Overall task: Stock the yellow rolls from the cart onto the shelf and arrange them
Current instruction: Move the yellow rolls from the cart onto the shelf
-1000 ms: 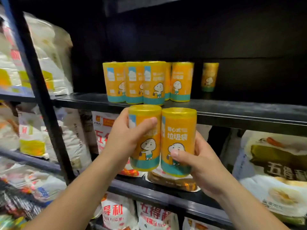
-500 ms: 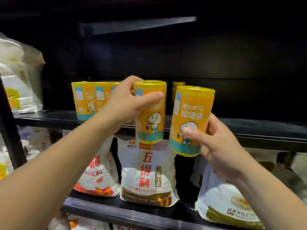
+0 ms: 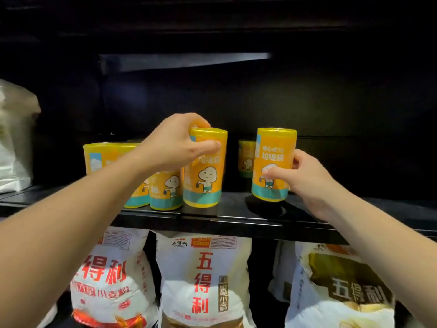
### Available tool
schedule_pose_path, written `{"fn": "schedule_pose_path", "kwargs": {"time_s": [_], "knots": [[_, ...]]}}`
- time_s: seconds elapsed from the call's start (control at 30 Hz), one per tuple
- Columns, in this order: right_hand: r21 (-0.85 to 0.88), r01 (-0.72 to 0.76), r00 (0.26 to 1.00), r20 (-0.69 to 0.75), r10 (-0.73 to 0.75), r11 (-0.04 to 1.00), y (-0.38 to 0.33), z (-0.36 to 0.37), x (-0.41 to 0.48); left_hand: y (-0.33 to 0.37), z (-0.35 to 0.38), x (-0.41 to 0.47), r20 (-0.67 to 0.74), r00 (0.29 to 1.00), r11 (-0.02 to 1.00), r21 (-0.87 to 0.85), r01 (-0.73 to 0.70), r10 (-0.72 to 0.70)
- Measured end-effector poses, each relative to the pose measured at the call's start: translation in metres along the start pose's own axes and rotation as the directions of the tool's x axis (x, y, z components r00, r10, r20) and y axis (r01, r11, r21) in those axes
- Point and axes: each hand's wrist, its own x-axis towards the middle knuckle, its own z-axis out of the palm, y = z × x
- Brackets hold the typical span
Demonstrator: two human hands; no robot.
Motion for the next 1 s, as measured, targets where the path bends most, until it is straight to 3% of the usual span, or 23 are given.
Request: {"fn": "schedule_pose_path", "kwargs": {"time_s": [0.13, 0.33, 0.57, 0.7, 1.0], "knots": [[-0.052, -0.068, 0.998, -0.006, 0.067, 0.996, 0.009, 0.006, 0.037, -0.021, 0.001, 0.011, 0.063, 0.998, 0.999, 0.043, -0.021, 0.018], [0.004, -0.191, 0.981, -0.006, 0.191, 0.982, 0.025, 0.02, 0.082, -0.045, 0.006, 0.021, 0.129, 0.991, 0.995, 0.087, -0.044, 0.033], [-0.102, -0.258, 0.966, -0.018, 0.258, 0.961, 0.044, 0.032, 0.123, -0.049, 0.009, 0.029, 0.195, 0.98, 0.971, 0.223, -0.091, 0.048], [-0.114, -0.268, 0.963, -0.001, 0.27, 0.957, 0.05, 0.035, 0.145, -0.048, 0.01, 0.032, 0.228, 0.973, 0.938, 0.329, -0.111, 0.035], [-0.059, -0.284, 0.955, 0.077, 0.288, 0.957, 0.069, 0.036, 0.177, -0.048, 0.01, 0.037, 0.277, 0.961, 0.922, 0.365, -0.126, 0.021]]}}
